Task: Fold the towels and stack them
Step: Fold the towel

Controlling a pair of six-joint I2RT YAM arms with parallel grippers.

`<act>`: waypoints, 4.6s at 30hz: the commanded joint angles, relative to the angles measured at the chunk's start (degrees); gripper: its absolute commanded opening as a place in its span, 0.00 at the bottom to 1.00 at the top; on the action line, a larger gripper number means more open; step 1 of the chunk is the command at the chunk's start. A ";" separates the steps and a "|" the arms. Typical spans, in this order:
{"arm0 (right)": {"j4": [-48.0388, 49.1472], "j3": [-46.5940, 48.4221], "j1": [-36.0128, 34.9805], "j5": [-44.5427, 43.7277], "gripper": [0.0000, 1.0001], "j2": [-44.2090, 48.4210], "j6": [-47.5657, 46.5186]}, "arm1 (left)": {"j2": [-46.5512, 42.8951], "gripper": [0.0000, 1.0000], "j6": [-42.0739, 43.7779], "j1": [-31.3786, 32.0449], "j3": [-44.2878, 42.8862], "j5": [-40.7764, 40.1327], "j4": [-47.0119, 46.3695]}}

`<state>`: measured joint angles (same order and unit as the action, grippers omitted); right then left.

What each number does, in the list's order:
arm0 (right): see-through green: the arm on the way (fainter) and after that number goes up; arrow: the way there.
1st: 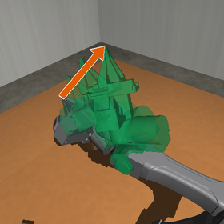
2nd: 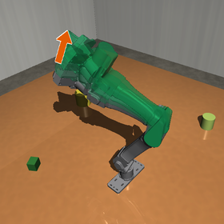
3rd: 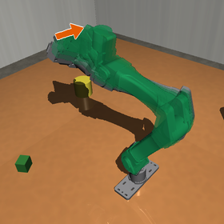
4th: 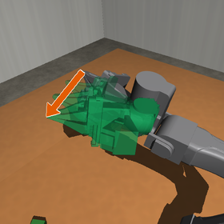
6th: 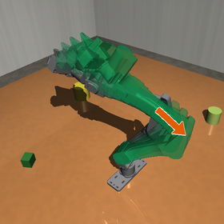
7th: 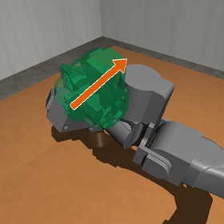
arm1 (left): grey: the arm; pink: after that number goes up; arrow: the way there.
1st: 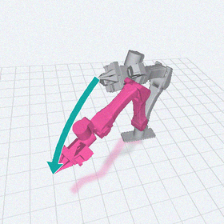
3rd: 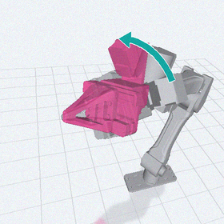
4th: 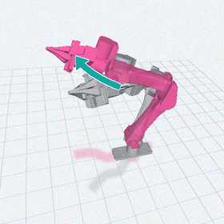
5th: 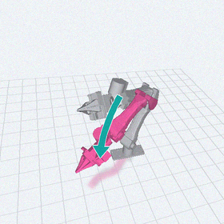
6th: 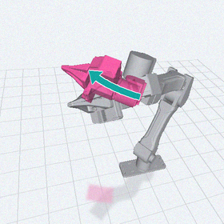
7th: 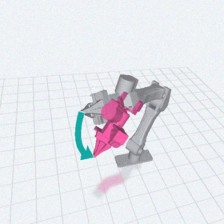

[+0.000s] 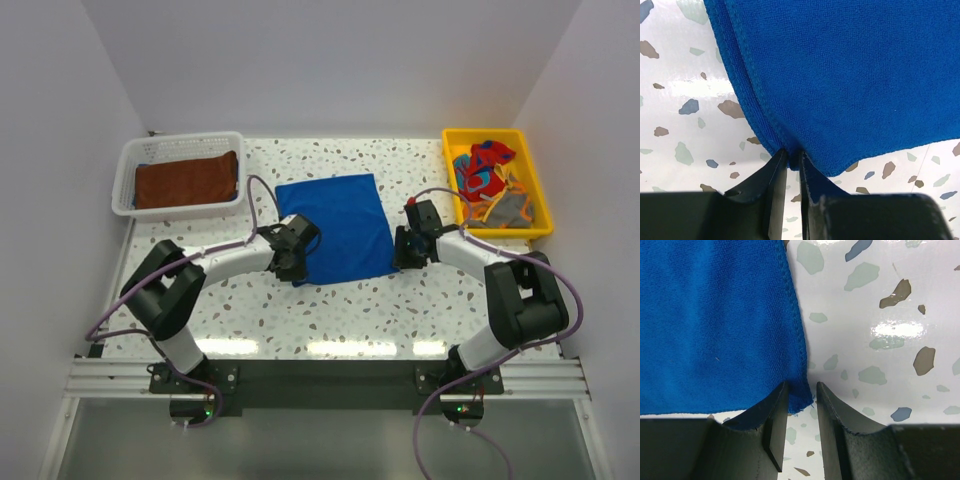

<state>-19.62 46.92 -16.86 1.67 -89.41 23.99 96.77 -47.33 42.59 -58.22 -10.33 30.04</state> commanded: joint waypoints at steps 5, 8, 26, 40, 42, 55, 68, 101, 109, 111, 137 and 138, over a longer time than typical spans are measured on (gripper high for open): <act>0.10 -0.60 -0.01 0.17 0.34 1.52 -0.08 | 0.44 0.18 0.84 0.83 -3.75 -2.24 2.83; 0.11 -0.51 0.16 0.17 0.33 1.34 -0.08 | 0.61 0.11 0.92 0.83 -3.92 -2.15 2.83; -1.47 0.02 0.08 -1.58 0.16 2.39 -0.61 | -1.49 0.00 1.54 0.92 -5.59 -2.94 6.43; -5.96 3.53 0.08 -2.11 0.00 4.85 -1.40 | -4.40 0.00 1.63 0.74 -3.57 -4.00 6.52; -7.01 4.85 0.08 -2.72 0.00 4.94 -1.57 | -4.40 0.00 2.15 -0.13 -3.66 -4.00 6.61; -7.98 7.67 -0.01 -0.63 0.00 5.39 -1.31 | -9.94 0.00 2.51 -2.25 0.20 -3.83 6.61; -5.16 5.72 -0.01 1.40 0.00 0.99 -0.61 | -8.27 0.00 1.97 -2.16 5.05 -2.41 1.15; 0.37 -0.77 -0.80 4.75 0.00 -1.47 1.41 | -10.02 0.00 -1.71 -3.13 15.76 2.42 -7.10; -3.66 1.50 -1.15 1.85 0.18 2.39 0.54 | -13.18 0.14 -2.68 -2.69 14.89 0.66 -3.42; -4.90 2.65 -1.33 0.44 0.24 4.06 0.10 | -14.85 0.24 -2.59 -2.69 13.75 -0.48 -2.27; -4.11 5.91 -10.12 0.26 0.22 -6.66 -1.66 | -5.64 0.22 2.24 -1.54 4.85 0.04 -0.69; -4.55 4.86 -10.21 0.52 0.22 -6.75 -1.58 | -5.46 0.19 2.16 -1.54 6.00 0.74 -0.86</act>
<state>-24.18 54.02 -26.89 1.28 -95.33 21.96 90.91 -45.91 40.69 -54.59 -10.81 31.40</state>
